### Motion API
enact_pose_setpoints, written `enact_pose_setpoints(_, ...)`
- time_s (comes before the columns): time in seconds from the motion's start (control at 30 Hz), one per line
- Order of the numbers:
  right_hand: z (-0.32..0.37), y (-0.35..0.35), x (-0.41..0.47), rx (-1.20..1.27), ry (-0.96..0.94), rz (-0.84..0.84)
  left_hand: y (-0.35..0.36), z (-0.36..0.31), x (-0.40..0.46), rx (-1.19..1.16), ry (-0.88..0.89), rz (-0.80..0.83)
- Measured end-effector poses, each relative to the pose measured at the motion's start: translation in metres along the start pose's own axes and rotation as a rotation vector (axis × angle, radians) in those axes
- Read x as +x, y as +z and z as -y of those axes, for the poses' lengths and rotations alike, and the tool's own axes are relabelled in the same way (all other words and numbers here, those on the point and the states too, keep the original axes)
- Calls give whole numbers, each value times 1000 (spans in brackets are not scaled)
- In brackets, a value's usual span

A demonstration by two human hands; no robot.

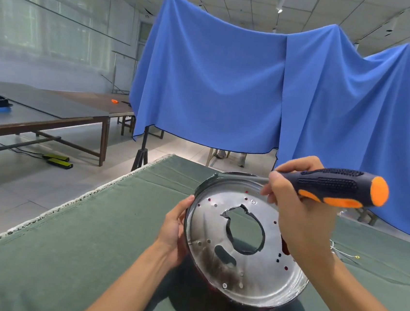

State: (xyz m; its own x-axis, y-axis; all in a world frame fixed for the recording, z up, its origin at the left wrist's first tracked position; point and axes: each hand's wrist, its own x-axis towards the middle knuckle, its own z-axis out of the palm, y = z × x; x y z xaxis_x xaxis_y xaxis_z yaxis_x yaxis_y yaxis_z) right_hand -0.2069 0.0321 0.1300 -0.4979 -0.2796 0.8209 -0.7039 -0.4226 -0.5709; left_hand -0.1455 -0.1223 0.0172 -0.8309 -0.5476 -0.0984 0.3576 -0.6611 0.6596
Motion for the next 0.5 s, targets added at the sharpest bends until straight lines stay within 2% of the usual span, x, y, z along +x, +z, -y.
enact_pose_setpoints(0.27, 0, 4, 0, -43, 101, 24, 6, -3, -4, -23, 28, 159)
enact_pose_setpoints(0.5, 5, 4, 4, -39, 110, -9, 1, 0, 5, 23, 73, 184)
